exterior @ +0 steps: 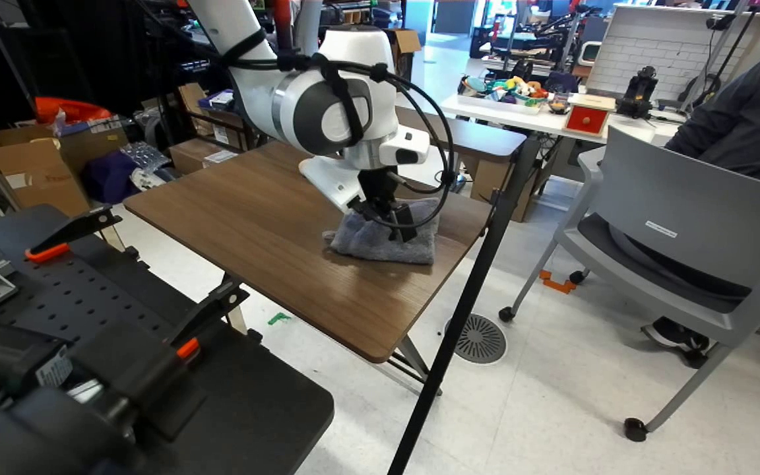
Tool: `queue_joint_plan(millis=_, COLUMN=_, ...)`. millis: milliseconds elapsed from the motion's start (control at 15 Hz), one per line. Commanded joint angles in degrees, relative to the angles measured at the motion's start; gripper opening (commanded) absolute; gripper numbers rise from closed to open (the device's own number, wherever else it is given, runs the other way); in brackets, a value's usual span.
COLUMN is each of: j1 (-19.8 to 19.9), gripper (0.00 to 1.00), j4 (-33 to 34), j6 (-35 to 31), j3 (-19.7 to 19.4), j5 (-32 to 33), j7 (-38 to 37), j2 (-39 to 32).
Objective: Move the potato to the left, use the grey towel to wipe the tabletop
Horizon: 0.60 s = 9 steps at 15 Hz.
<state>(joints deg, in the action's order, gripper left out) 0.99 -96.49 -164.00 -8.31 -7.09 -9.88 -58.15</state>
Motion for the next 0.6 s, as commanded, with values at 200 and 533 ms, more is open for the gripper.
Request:
queue_joint_plan(millis=200, j1=3.32, gripper=1.0, j4=12.3, j6=-13.01, j3=4.42, j5=-0.61, j7=0.57, j2=-10.13)
queue_joint_plan(millis=533, j1=10.11, gripper=1.0, j4=3.54, j6=-15.96, j3=19.87, j5=2.94, j7=11.46, j2=-4.93)
